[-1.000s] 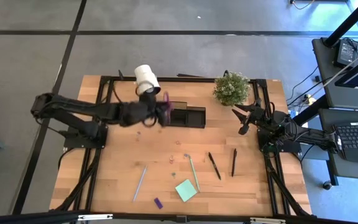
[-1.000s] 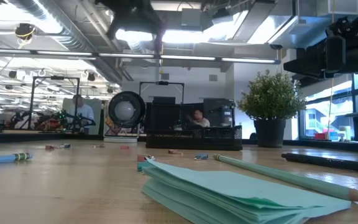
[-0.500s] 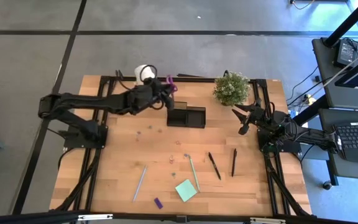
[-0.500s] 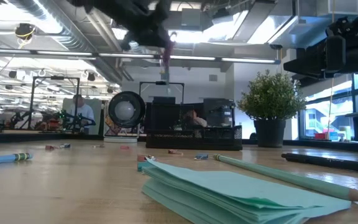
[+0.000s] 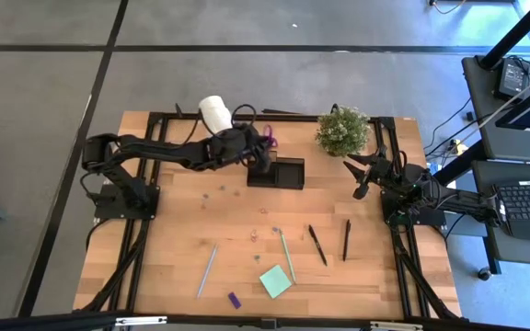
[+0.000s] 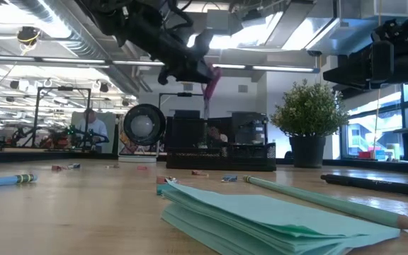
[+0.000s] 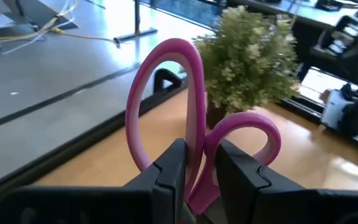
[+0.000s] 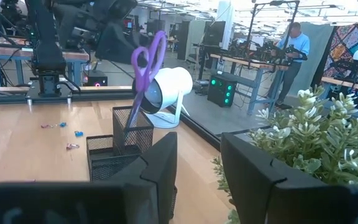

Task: Pick and place office supplies into organizer
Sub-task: Put the pink scissor into the black desk organizer

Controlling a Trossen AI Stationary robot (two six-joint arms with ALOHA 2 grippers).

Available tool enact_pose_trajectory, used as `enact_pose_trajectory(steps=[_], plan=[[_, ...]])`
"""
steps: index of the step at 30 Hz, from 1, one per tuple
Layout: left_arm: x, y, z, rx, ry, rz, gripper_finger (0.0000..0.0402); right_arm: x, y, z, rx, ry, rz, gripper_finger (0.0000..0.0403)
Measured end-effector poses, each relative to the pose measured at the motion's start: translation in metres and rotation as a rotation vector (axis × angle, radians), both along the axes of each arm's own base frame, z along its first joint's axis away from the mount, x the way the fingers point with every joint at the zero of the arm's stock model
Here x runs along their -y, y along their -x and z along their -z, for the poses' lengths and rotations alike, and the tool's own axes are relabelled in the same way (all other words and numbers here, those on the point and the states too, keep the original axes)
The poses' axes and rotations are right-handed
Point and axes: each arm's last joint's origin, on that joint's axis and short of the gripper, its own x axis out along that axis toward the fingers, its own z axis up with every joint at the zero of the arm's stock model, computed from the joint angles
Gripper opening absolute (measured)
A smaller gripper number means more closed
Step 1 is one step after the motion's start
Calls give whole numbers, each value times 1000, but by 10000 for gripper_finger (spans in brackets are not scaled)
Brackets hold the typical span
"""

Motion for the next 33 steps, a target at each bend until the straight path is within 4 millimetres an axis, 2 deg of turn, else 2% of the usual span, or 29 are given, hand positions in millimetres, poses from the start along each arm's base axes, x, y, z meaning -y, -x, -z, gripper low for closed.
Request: enact_pose_trajectory(steps=[14, 33], plan=[[0, 0, 2, -39, -34, 17, 70, 0, 0, 0, 0, -1, 0, 129], [0, 7, 18, -260, -30, 87, 71, 0, 0, 0, 2, -4, 0, 129]])
